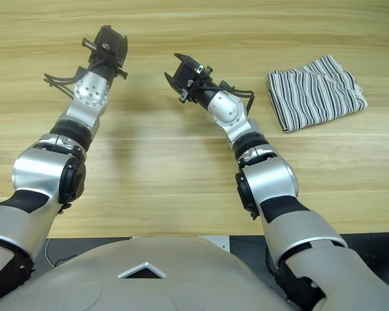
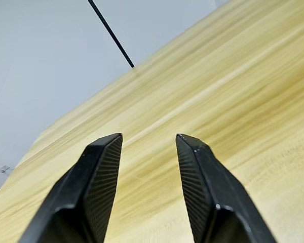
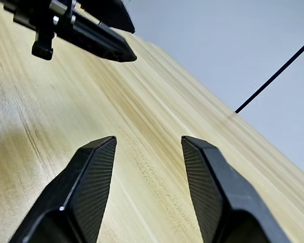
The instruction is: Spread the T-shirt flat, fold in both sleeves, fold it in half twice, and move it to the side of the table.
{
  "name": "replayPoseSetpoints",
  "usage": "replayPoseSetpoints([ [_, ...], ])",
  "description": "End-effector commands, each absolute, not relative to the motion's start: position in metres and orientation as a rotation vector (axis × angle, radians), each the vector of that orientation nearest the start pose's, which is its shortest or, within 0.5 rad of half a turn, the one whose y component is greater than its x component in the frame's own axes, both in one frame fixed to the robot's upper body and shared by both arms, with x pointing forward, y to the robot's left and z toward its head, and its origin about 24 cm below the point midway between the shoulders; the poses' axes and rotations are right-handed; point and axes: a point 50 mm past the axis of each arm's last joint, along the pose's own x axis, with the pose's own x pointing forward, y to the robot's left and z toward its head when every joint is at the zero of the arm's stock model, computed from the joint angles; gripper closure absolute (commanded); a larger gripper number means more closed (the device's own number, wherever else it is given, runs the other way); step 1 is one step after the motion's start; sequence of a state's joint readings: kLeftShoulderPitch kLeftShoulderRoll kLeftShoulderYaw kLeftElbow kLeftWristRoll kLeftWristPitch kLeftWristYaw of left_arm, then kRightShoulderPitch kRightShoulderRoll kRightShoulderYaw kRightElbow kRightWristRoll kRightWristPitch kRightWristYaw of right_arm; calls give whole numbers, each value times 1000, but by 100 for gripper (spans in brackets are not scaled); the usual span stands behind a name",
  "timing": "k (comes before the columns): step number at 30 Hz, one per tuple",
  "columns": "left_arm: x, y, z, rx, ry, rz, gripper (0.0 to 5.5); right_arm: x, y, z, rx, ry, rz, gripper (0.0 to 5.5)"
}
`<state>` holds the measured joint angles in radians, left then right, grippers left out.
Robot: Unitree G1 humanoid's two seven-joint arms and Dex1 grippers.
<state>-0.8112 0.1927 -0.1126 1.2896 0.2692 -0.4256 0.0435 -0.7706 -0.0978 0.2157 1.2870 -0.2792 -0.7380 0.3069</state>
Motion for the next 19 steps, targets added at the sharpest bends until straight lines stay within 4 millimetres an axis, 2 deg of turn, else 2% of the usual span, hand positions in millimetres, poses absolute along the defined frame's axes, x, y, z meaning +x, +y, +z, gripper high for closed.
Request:
replayPoseSetpoints([
  [1, 363, 153, 28, 589, 134, -221, 290, 342, -80, 37, -468, -103, 768, 276],
  [6, 364, 148, 31, 610, 98, -232, 232, 343, -83, 35, -502, -72, 769, 220],
  [7, 364, 146, 31, 583, 98, -247, 211, 344, -85, 36, -506, -80, 755, 195],
  [8, 364, 144, 31, 630, 95, -248, 194, 346, -87, 38, -482, -83, 741, 180],
  [12, 364, 134, 35, 644, 37, -293, 190, 346, -86, 40, -567, -114, 742, 175],
  [16, 358, 120, 30, 823, -26, -386, 135, 338, -80, 34, -642, -141, 821, 172],
  [19, 355, 111, 29, 911, -88, -435, 135, 333, -76, 31, -721, -176, 863, 172],
])
